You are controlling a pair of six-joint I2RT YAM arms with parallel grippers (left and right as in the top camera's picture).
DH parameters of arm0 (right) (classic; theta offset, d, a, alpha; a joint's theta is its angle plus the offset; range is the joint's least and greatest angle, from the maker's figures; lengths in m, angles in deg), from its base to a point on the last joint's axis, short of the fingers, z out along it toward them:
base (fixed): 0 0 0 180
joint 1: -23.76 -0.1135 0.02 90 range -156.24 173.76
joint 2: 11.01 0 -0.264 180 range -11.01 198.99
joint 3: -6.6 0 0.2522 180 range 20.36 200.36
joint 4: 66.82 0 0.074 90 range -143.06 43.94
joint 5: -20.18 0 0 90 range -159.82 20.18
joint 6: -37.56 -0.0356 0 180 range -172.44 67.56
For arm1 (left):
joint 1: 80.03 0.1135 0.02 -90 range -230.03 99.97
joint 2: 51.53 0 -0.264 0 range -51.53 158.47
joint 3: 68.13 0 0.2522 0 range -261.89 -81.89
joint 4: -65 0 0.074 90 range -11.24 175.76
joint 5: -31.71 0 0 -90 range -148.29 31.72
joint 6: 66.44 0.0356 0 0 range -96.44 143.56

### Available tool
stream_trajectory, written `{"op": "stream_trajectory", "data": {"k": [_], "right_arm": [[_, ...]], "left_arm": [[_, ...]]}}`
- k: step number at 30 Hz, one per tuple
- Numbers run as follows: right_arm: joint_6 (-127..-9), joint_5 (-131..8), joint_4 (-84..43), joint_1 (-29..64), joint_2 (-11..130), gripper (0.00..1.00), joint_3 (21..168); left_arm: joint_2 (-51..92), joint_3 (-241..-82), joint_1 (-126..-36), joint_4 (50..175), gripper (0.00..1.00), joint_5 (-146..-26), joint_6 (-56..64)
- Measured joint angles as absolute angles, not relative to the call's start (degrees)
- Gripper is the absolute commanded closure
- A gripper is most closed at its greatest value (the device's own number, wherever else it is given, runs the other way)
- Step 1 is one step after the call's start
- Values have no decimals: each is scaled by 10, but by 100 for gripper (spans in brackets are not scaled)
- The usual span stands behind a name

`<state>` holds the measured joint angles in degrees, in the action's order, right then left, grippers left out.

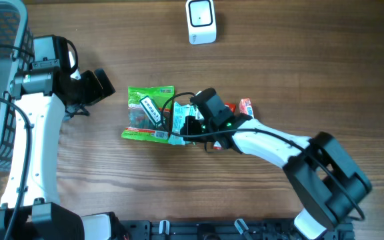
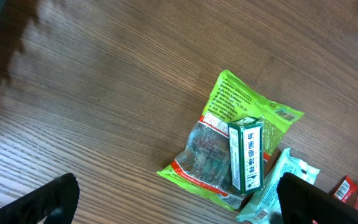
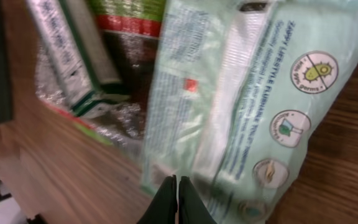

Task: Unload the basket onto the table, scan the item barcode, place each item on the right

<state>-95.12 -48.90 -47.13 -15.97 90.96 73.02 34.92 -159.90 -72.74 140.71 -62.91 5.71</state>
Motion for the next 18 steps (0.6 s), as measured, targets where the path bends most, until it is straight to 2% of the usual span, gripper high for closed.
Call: {"op": "stream_trajectory", "data": {"k": [4, 5, 11, 18], "right_arm": [[-882, -494, -376, -159, 809, 43, 766], [-864, -496, -352, -158, 789, 39, 785], [-789, -511, -173, -129, 760, 30, 921], [-766, -519, -142, -105, 811, 26, 953]], "left_arm": [[349, -1599, -727, 1407, 0, -629, 57], [349, -1599, -727, 1407, 0, -629, 57], [349, -1599, -727, 1408, 0, -629, 57], [349, -1599, -727, 1407, 0, -629, 57]]}}
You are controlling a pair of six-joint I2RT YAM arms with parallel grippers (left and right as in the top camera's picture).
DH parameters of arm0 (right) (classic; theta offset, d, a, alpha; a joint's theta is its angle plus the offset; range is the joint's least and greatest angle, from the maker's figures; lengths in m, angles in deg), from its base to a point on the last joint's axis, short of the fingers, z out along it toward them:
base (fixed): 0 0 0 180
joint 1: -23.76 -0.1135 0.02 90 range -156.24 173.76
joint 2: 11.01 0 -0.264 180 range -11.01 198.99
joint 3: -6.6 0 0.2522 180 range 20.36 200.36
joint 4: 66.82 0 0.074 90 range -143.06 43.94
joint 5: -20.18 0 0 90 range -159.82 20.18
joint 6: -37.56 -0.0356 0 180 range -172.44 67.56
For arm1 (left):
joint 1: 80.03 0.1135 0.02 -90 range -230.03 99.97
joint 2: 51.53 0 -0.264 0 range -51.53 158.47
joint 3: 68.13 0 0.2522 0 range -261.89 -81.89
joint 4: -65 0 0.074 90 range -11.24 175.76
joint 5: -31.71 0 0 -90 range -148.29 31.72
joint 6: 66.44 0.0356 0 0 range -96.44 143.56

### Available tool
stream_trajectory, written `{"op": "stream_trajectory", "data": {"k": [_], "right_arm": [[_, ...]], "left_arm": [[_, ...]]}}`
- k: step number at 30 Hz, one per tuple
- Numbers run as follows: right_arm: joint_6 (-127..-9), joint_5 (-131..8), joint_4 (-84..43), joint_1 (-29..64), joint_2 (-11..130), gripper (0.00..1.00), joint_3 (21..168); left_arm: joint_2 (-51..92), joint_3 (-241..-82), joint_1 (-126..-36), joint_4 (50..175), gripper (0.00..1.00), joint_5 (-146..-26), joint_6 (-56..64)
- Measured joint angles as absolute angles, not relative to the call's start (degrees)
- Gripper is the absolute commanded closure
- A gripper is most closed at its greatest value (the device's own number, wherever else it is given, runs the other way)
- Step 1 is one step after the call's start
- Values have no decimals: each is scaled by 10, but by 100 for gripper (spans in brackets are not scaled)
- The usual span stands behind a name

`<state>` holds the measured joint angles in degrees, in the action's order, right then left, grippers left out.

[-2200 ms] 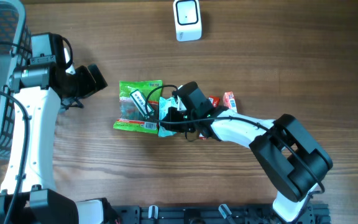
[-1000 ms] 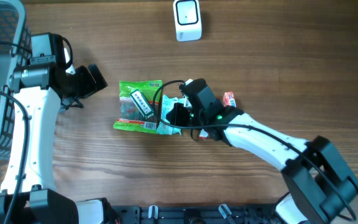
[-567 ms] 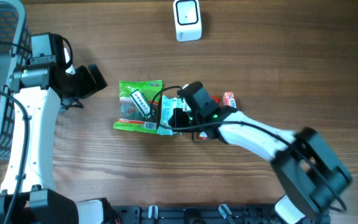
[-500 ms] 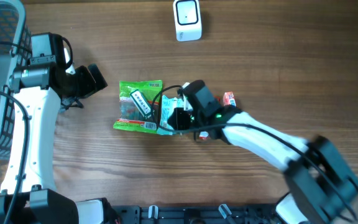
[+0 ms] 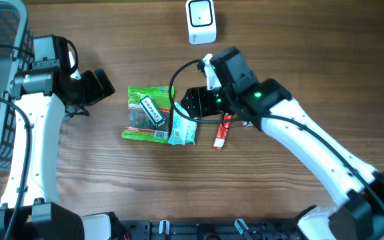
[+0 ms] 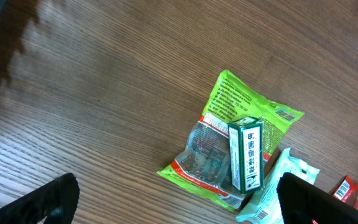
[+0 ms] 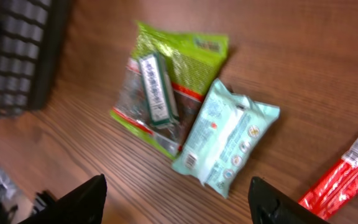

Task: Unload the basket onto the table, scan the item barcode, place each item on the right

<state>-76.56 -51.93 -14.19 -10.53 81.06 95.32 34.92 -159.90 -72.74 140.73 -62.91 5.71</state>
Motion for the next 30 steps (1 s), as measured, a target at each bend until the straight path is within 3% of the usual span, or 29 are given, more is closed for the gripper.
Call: {"op": "stream_trajectory", "data": {"k": [5, 6, 7, 8, 9, 13, 16, 20, 30], "right_arm": [[-746, -500, -137, -95, 866, 26, 953], [-739, -483, -137, -86, 871, 26, 953], [-729, -463, -137, -70, 873, 26, 953], [-721, -449, -136, -55, 874, 26, 953], [-716, -437, -135, -38, 874, 26, 953], [-703, -416, -120, 15, 874, 22, 953], [-685, -386, -117, 24, 882, 22, 953], [-661, -329, -123, 24, 956, 25, 954], [-656, -275, -164, 24, 1050, 25, 955]], "left_arm": [[349, -1598, -727, 1363, 0, -631, 57], [349, -1598, -727, 1352, 11, -636, 57], [349, -1598, -727, 1350, 51, -647, 57], [349, -1598, -727, 1349, 81, -667, 55], [349, -1598, -727, 1348, 96, -695, 57], [352, -1591, -760, 1365, 96, -804, 61], [359, -1542, -848, 1348, 96, -843, 59], [366, -1446, -952, 1298, 96, -824, 22], [368, -1323, -1037, 1097, 96, -737, -47]]}}
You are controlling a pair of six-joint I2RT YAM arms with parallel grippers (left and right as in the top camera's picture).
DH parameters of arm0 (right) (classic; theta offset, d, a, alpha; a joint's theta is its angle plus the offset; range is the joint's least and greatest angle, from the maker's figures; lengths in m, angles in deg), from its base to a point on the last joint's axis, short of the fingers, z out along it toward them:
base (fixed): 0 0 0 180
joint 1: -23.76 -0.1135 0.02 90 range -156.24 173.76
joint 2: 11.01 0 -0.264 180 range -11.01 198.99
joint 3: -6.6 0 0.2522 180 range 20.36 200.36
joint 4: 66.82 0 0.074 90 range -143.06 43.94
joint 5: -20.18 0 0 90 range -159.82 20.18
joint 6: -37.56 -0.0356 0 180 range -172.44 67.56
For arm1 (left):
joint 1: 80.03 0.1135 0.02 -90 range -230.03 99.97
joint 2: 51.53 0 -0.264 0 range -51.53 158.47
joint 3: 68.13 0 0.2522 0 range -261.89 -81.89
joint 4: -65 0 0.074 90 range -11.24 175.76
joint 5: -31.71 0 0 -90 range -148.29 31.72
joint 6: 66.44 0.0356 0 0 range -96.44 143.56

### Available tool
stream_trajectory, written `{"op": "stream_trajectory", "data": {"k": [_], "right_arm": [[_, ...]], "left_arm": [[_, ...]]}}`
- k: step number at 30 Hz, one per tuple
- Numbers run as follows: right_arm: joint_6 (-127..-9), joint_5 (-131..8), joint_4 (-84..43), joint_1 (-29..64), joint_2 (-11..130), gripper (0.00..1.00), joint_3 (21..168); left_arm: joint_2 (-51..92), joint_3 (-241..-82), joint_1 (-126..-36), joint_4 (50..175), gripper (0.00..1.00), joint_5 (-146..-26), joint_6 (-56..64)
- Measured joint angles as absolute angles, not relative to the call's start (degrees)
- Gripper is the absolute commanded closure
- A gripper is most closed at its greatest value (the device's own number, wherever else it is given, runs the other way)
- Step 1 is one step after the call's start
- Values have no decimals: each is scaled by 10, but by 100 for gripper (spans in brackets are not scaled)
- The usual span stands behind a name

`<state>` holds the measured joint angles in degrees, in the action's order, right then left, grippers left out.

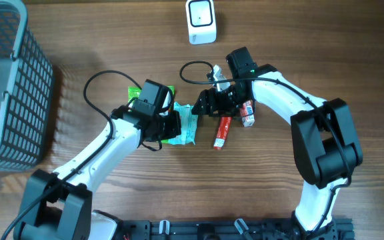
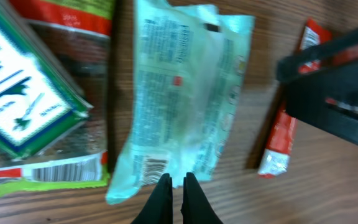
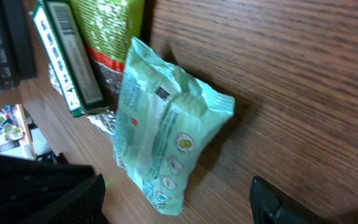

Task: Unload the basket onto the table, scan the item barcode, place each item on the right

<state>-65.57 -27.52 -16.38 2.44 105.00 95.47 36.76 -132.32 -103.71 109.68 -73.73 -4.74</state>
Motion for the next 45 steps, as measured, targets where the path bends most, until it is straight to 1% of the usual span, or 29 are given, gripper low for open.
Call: {"op": "stream_trajectory", "data": {"k": [4, 11, 20, 26, 34, 41, 42, 43, 45], "right_arm": [[-656, -267, -171, 24, 1050, 25, 955], [-656, -261, -176, 24, 1050, 26, 955], [-655, -244, -179, 22, 1068, 27, 955], [-647, -235, -196, -10, 1071, 27, 955], [-643, -233, -210, -38, 1071, 35, 955], [-644, -234, -219, -39, 1071, 37, 955], [-644, -234, -219, -39, 1071, 39, 955], [-644, -235, -220, -40, 1071, 43, 955], [-649, -242, -221, -44, 1071, 44, 955]], "left_arm": [[379, -1319, -1037, 1081, 96, -706, -62], [446, -1319, -1038, 1065, 96, -687, -68], [457, -1319, -1038, 1065, 96, -686, -68], [458, -1319, -1038, 1065, 96, -686, -68], [458, -1319, -1038, 1065, 96, -686, -68], [458, -1319, -1038, 1065, 96, -686, -68], [458, -1319, -1038, 1065, 96, -686, -68], [458, -1319, -1038, 1065, 96, -686, -68], [458, -1319, -1038, 1065, 96, -686, -68]]}}
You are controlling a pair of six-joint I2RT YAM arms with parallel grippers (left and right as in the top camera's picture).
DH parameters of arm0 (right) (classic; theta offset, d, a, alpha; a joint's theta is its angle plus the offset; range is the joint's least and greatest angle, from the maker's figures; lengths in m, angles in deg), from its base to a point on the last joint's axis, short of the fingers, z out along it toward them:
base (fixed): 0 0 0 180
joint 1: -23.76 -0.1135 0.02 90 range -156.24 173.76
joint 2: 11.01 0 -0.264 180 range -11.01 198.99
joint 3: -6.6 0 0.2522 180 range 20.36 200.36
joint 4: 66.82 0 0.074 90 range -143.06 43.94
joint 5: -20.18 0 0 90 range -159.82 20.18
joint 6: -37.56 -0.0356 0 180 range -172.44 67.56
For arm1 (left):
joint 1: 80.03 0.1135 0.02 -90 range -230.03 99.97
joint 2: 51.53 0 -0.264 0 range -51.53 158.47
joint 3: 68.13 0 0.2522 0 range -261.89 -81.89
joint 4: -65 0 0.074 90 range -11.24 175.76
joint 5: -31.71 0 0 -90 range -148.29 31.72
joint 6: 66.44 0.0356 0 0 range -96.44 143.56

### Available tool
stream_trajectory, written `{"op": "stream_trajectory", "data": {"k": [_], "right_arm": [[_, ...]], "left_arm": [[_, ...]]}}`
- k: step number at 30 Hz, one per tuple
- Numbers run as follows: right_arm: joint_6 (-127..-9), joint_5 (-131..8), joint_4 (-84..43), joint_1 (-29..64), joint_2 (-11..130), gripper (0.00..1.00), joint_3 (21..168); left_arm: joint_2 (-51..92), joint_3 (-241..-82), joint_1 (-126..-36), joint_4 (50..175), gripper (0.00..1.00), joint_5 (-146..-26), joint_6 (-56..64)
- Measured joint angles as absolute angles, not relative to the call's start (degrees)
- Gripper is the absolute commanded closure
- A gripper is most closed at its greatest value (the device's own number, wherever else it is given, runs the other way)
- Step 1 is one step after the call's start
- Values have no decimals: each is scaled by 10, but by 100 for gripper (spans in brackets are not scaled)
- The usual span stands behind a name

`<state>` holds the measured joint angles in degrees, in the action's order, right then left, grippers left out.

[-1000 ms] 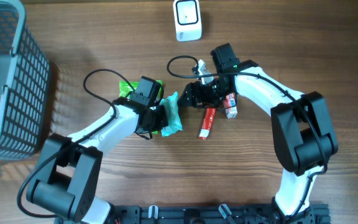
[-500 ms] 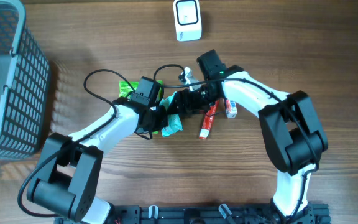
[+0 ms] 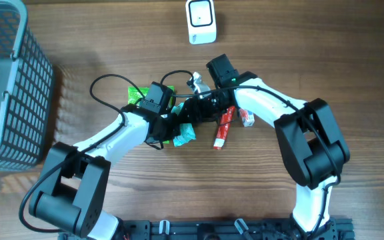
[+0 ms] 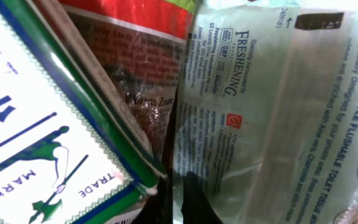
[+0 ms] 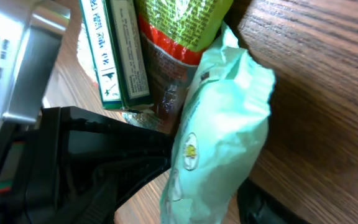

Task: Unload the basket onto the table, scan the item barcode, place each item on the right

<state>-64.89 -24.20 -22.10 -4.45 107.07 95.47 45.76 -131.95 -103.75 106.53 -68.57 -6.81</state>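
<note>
A mint-green wipes pack (image 3: pixel 185 133) stands tipped up on its edge in the middle of the table, beside a green-and-white box (image 4: pixel 30 124) that lies on a green snack bag (image 3: pixel 136 94). My left gripper (image 4: pixel 176 202) is shut, with its tips pressed against the pack's (image 4: pixel 278 106) left edge. My right gripper (image 5: pixel 185 199) is open and low, and the pack (image 5: pixel 222 124) rises between its fingers. The white scanner (image 3: pixel 201 21) stands at the table's far edge.
A red stick pack (image 3: pixel 221 131) and a small red-and-white pack (image 3: pixel 246 119) lie just right of the wipes, under my right arm. A grey mesh basket (image 3: pixel 5 80) fills the left side. Cables loop above the pile.
My left gripper has moved in from above the pack's barcode end to its left edge. My right gripper has come closer and now straddles the pack. The pack has gone from flat to tipped up.
My right gripper was shut down at the flat wipes pack while the left arm was by the basket. Then the right gripper was raised and open. Then the left arm was over the pack with shut fingers, the right open beside it. Now both meet at the tipped pack.
</note>
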Motion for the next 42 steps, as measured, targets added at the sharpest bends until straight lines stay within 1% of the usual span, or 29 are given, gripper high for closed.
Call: {"op": "stream_trajectory", "data": {"k": [5, 12, 15, 18, 19, 20, 22, 23, 24, 27, 30, 34, 38, 42], "right_arm": [[-670, -290, -222, -72, 1071, 44, 955], [-684, -307, -225, -80, 1071, 46, 954], [-690, -309, -243, -80, 1071, 50, 946], [-693, -309, -256, -80, 1071, 61, 936], [-695, -310, -262, -80, 1071, 69, 935], [-698, -310, -265, -80, 1071, 71, 935], [-705, -312, -266, -80, 1071, 71, 935], [-705, -313, -266, -80, 1071, 76, 935], [-706, -313, -266, -80, 1071, 82, 935], [-710, -313, -266, -79, 1071, 96, 935], [-711, -301, -266, -78, 1071, 96, 935], [-713, -252, -266, -67, 1071, 96, 935], [-710, -179, -264, -42, 1070, 95, 935], [-697, -134, -252, -20, 1039, 96, 935]], "left_arm": [[458, -1319, -1038, 1065, 96, -686, -68], [458, -1319, -1038, 1065, 96, -686, -68], [458, -1319, -1038, 1065, 96, -686, -68], [458, -1319, -1038, 1065, 96, -686, -68], [458, -1319, -1038, 1065, 96, -686, -68], [458, -1319, -1038, 1066, 96, -685, -68], [457, -1319, -1038, 1067, 96, -685, -68], [457, -1319, -1038, 1069, 96, -685, -68], [455, -1319, -1038, 1070, 96, -684, -68], [438, -1319, -1035, 1082, 95, -684, -68], [398, -1318, -1032, 1095, 94, -684, -68], [323, -1319, -1032, 1123, 90, -684, -68], [236, -1320, -1032, 1142, 79, -684, -69], [166, -1321, -1015, 1162, 75, -704, -68]]}}
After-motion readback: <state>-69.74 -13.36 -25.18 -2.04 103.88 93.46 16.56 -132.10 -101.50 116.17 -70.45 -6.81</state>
